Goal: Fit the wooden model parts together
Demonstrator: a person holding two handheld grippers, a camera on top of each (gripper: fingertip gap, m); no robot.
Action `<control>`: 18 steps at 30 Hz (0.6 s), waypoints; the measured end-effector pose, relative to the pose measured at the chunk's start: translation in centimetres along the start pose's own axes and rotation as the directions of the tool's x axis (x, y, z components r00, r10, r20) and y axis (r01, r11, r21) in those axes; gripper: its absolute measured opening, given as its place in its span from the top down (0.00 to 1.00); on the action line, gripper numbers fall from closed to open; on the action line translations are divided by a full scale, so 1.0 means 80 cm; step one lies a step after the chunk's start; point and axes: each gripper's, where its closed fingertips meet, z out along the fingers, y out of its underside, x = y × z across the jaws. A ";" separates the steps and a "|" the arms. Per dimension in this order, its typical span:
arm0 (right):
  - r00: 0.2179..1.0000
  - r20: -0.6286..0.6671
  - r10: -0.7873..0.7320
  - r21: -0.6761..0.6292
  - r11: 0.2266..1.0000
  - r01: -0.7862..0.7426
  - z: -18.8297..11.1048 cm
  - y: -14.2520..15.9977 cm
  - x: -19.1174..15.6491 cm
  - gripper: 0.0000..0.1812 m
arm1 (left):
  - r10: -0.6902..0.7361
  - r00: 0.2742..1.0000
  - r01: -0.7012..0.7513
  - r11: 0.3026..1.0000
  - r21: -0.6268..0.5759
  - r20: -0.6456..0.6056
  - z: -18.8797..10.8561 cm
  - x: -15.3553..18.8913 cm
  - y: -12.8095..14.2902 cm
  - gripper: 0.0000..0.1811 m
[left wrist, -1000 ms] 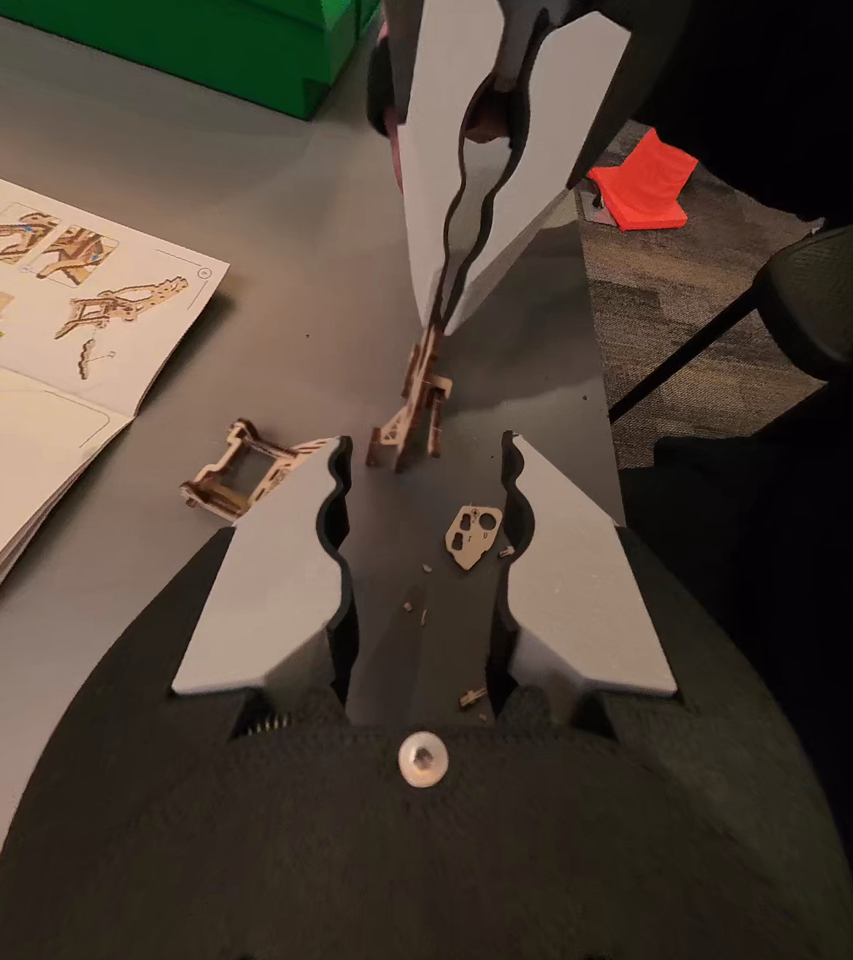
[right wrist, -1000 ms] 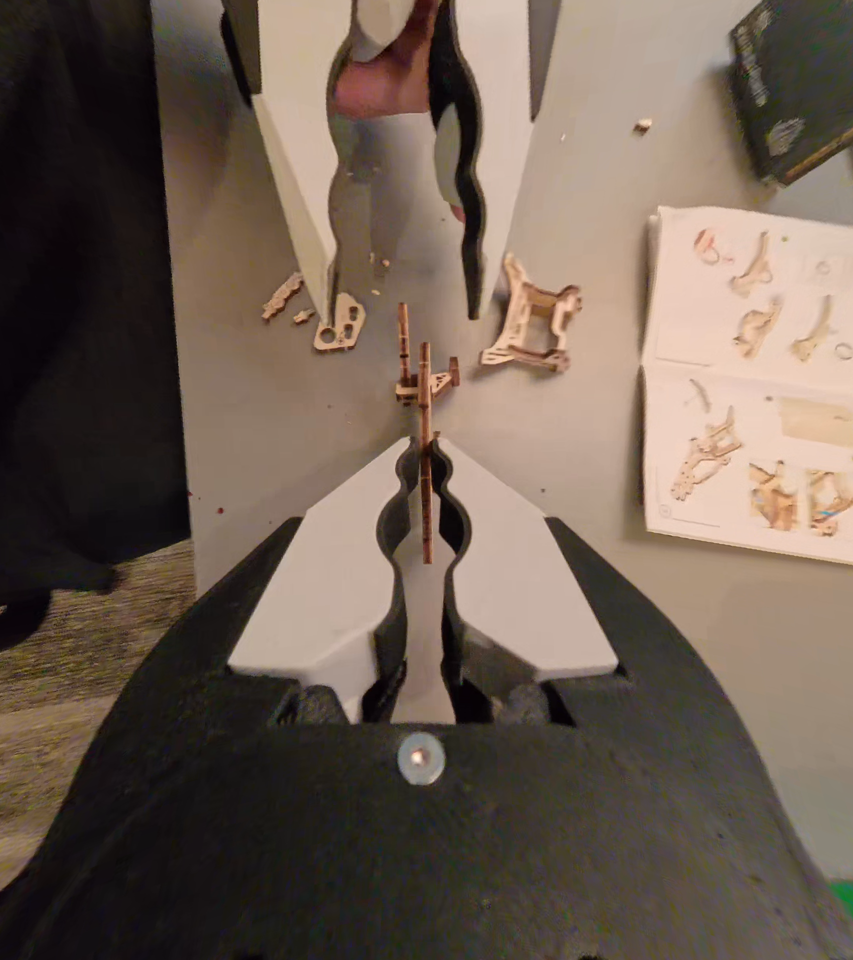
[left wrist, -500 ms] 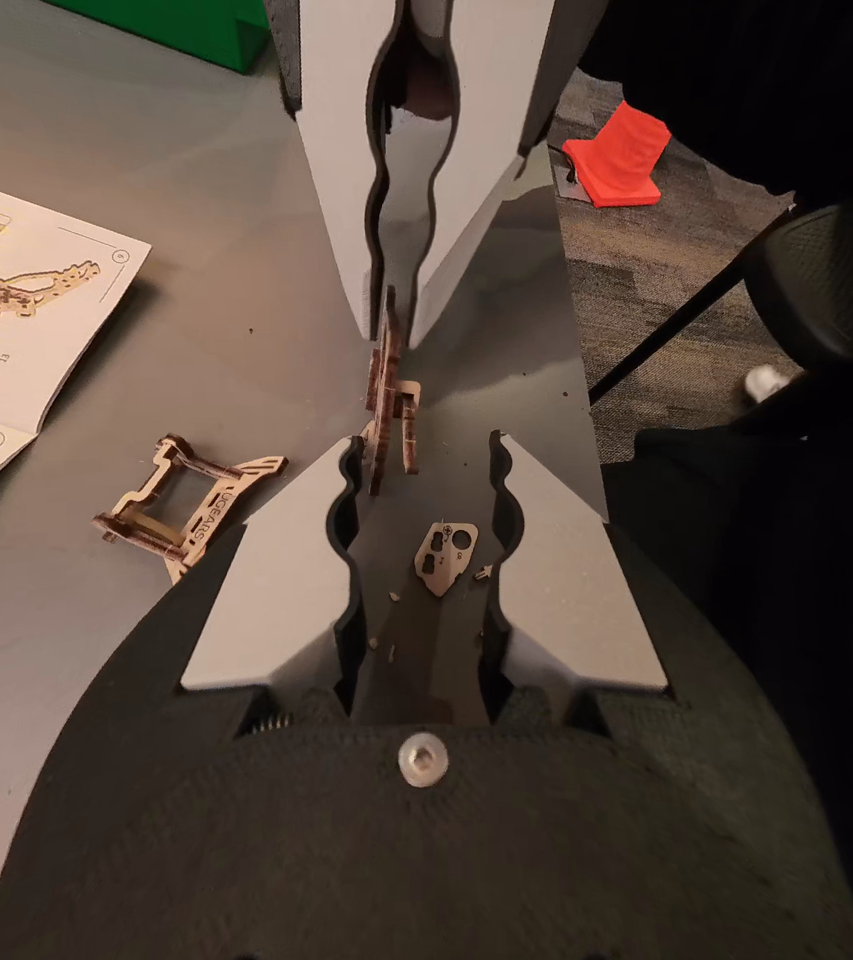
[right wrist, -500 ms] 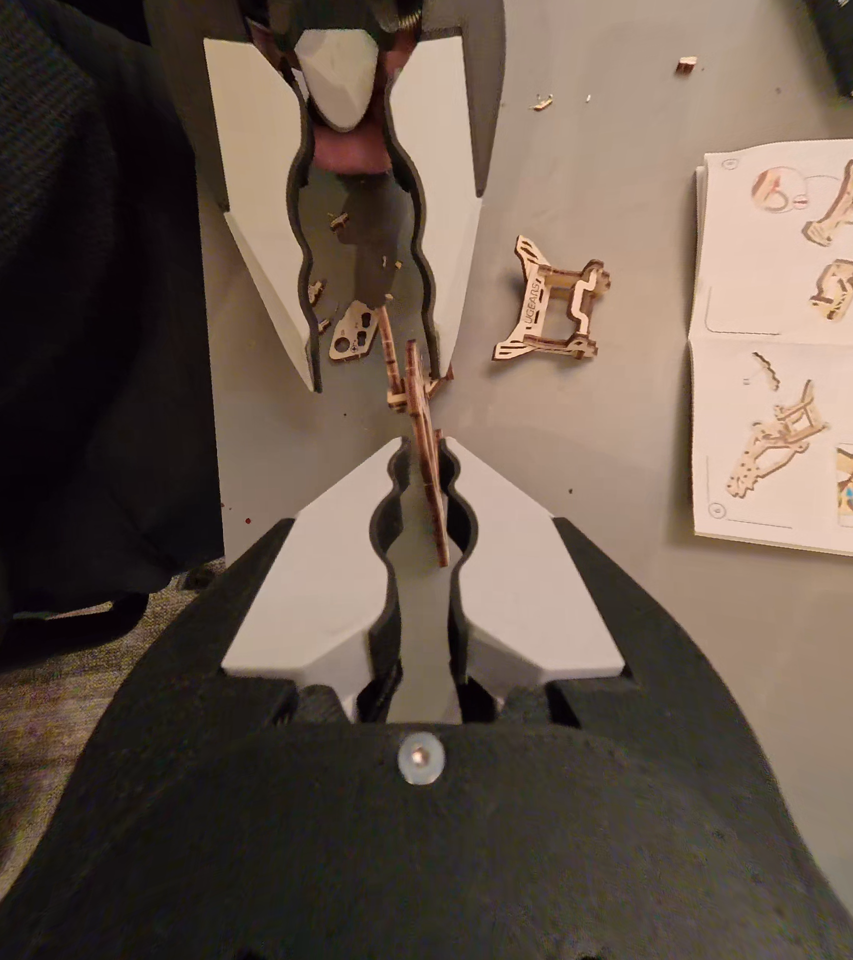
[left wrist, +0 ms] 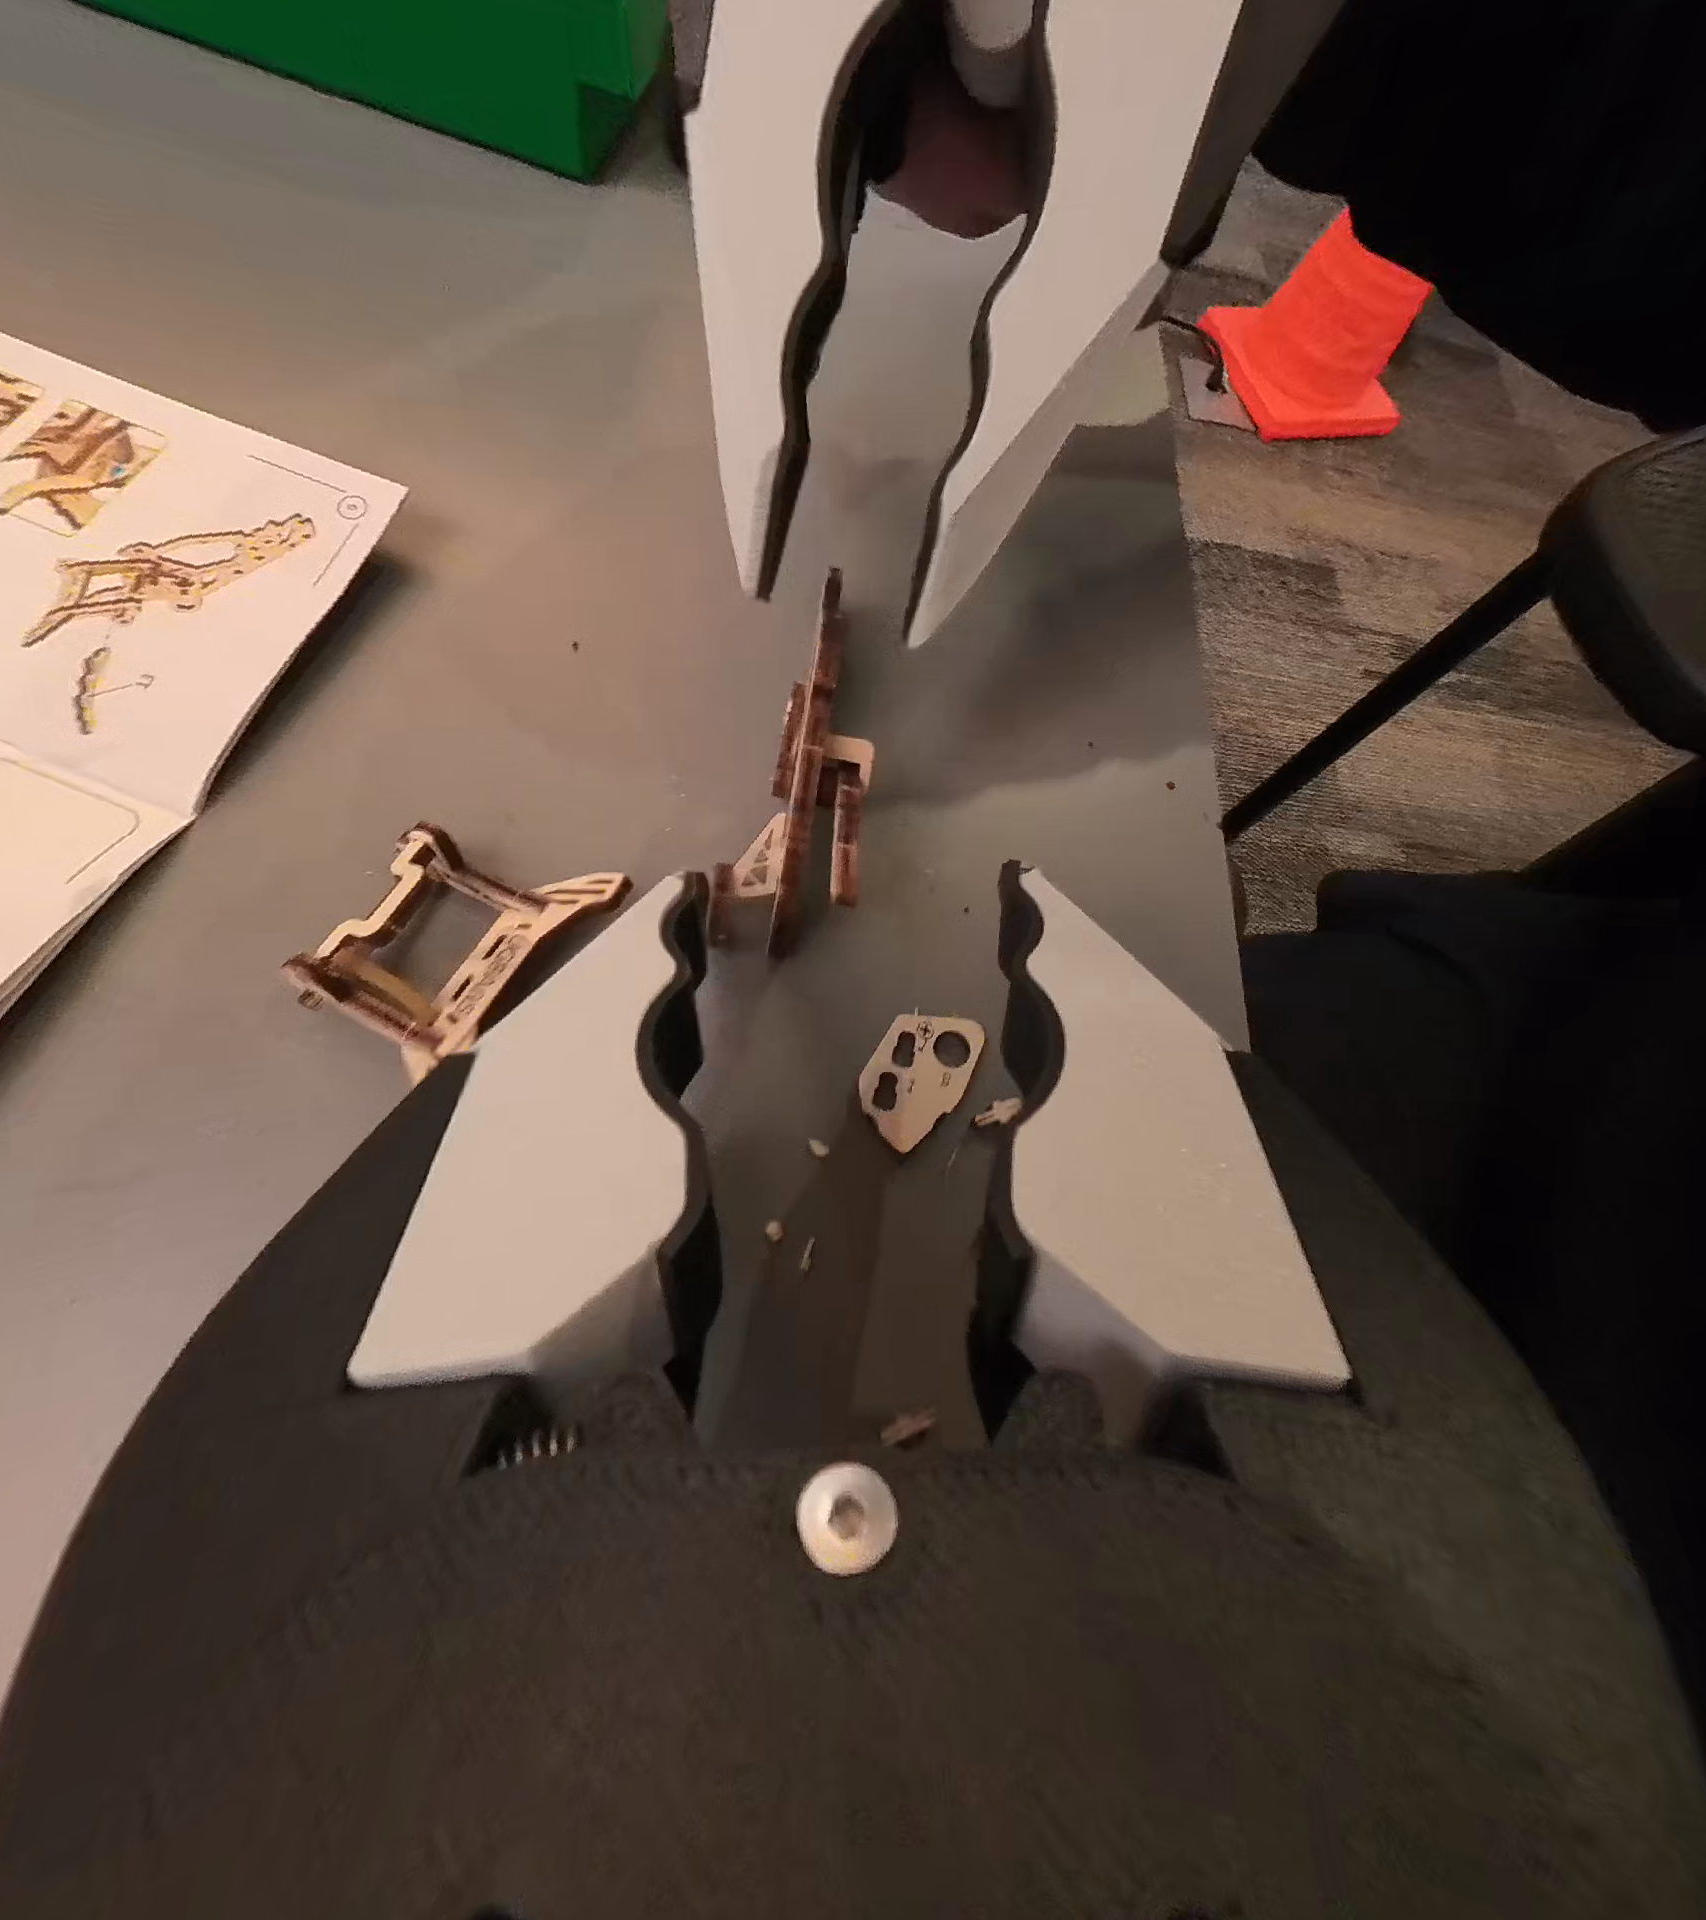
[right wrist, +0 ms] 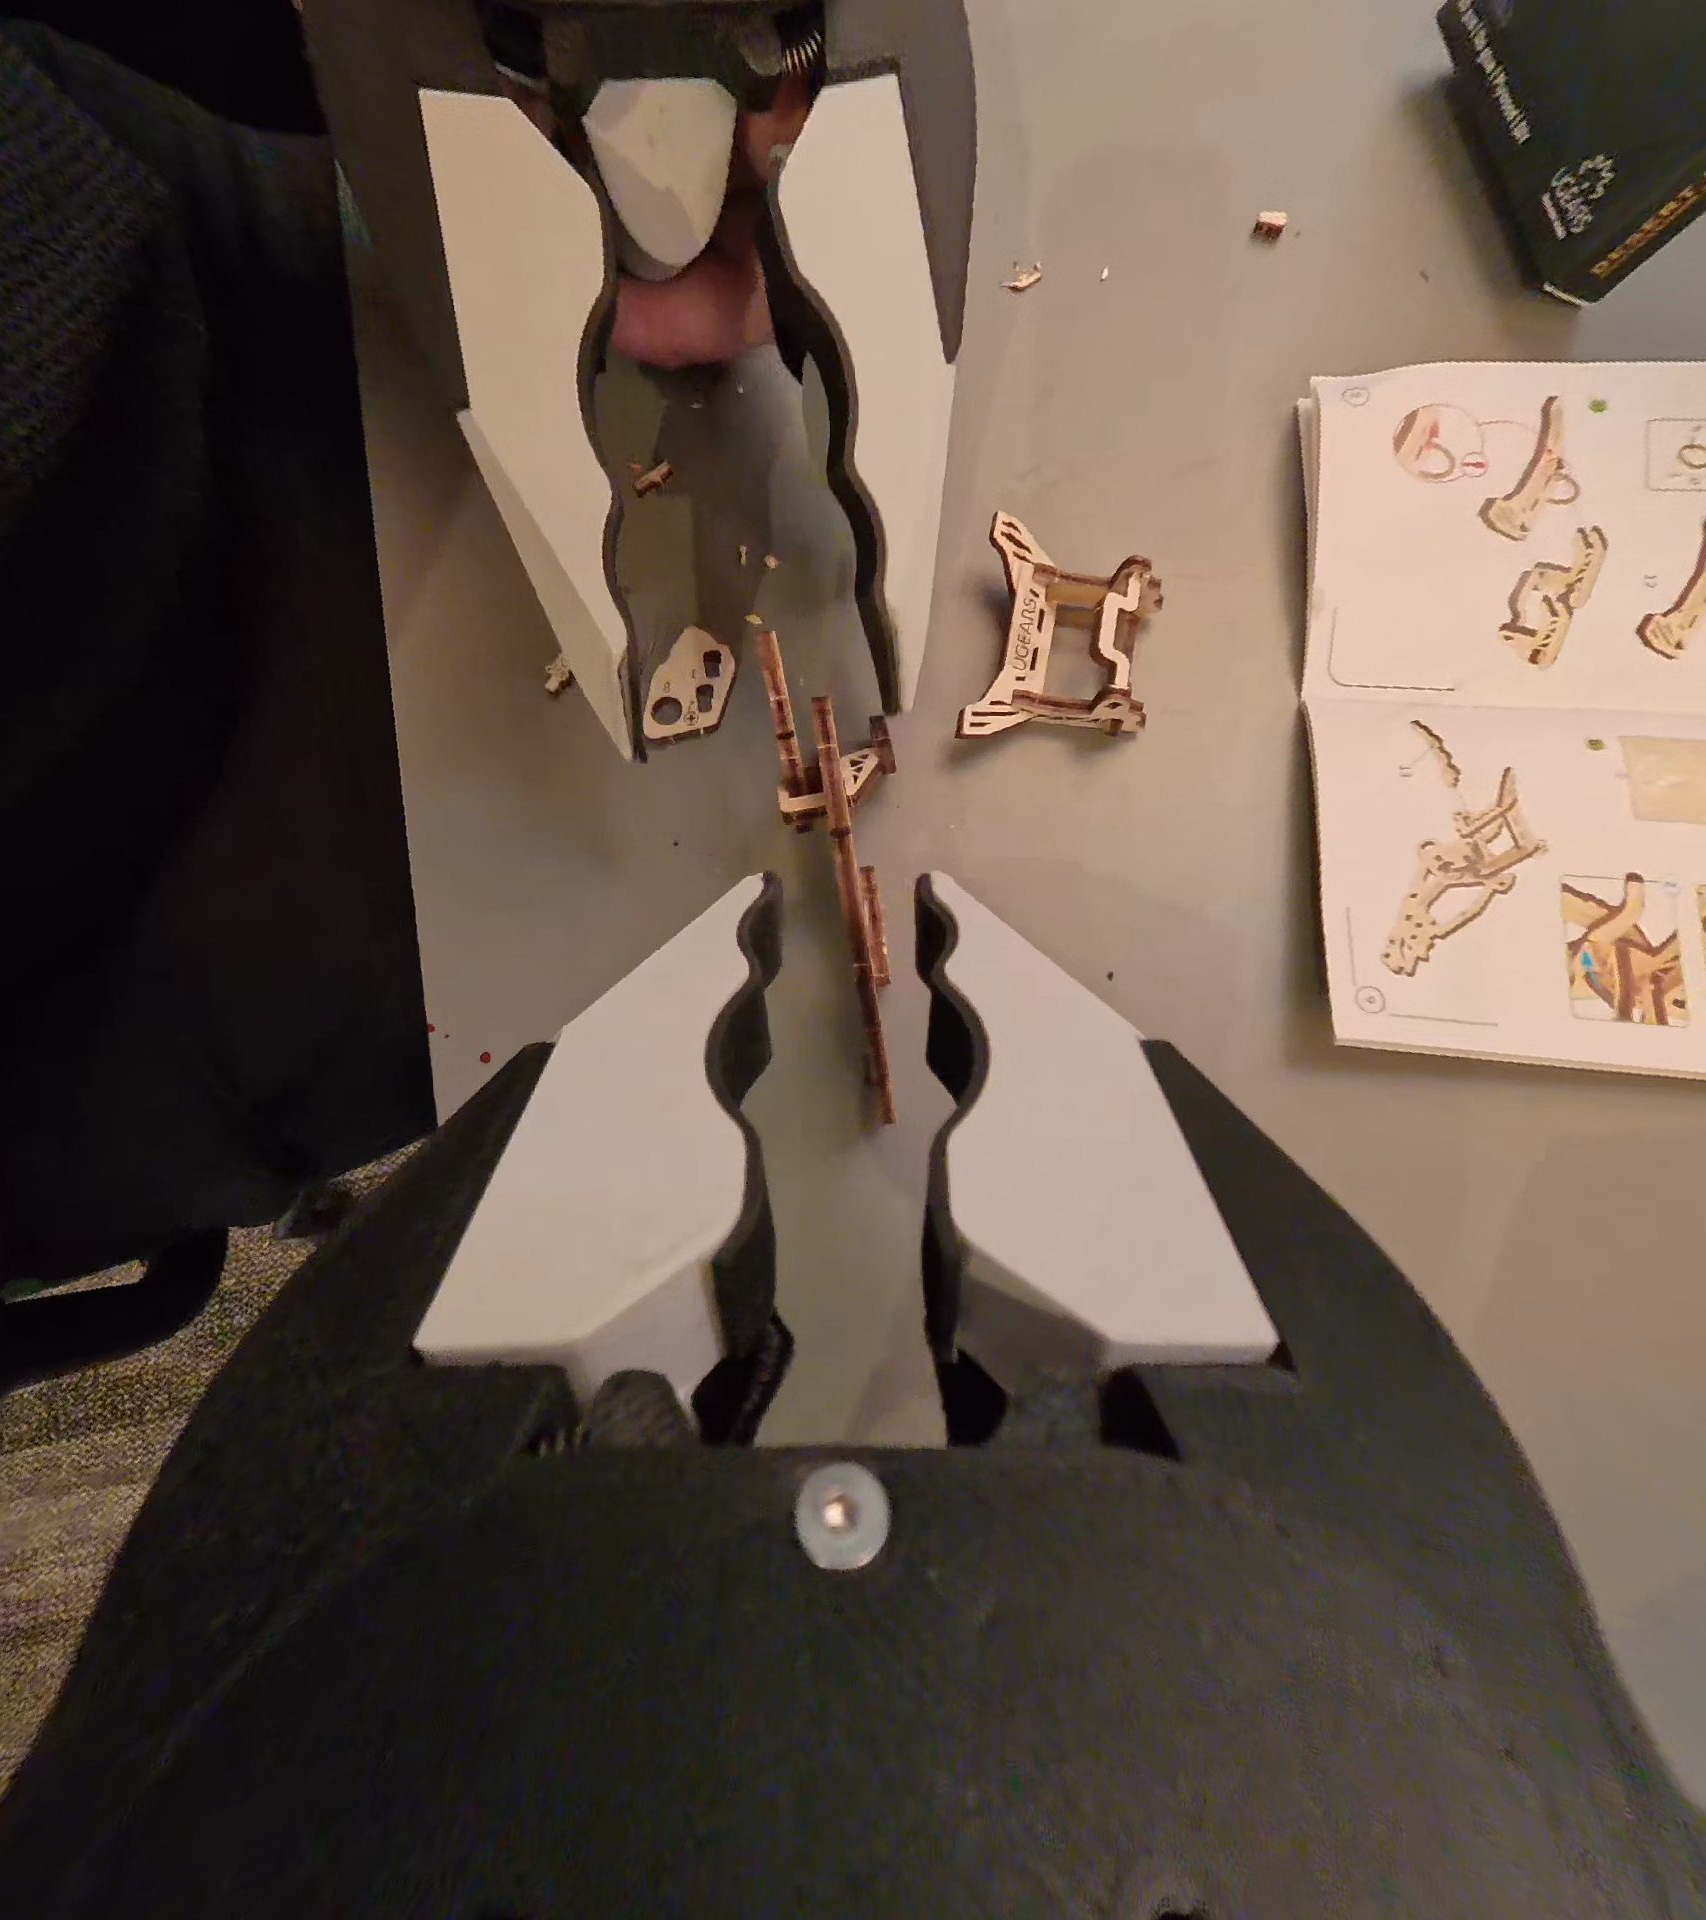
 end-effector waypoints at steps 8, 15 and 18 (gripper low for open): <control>0.995 -0.090 0.038 0.086 0.996 -0.030 -0.030 -0.007 0.010 0.86 | -0.044 0.973 0.023 0.995 0.094 0.226 -0.061 -0.066 -0.016 0.74; 0.990 -0.127 0.053 0.113 0.993 -0.039 -0.039 -0.006 0.012 0.87 | 0.351 0.870 -0.268 0.926 -0.264 0.347 -0.034 -0.098 0.037 0.85; 0.989 -0.137 0.058 0.123 0.992 -0.041 -0.041 -0.004 0.013 0.88 | 0.423 0.832 -0.327 0.896 -0.299 0.359 -0.030 -0.101 0.036 0.91</control>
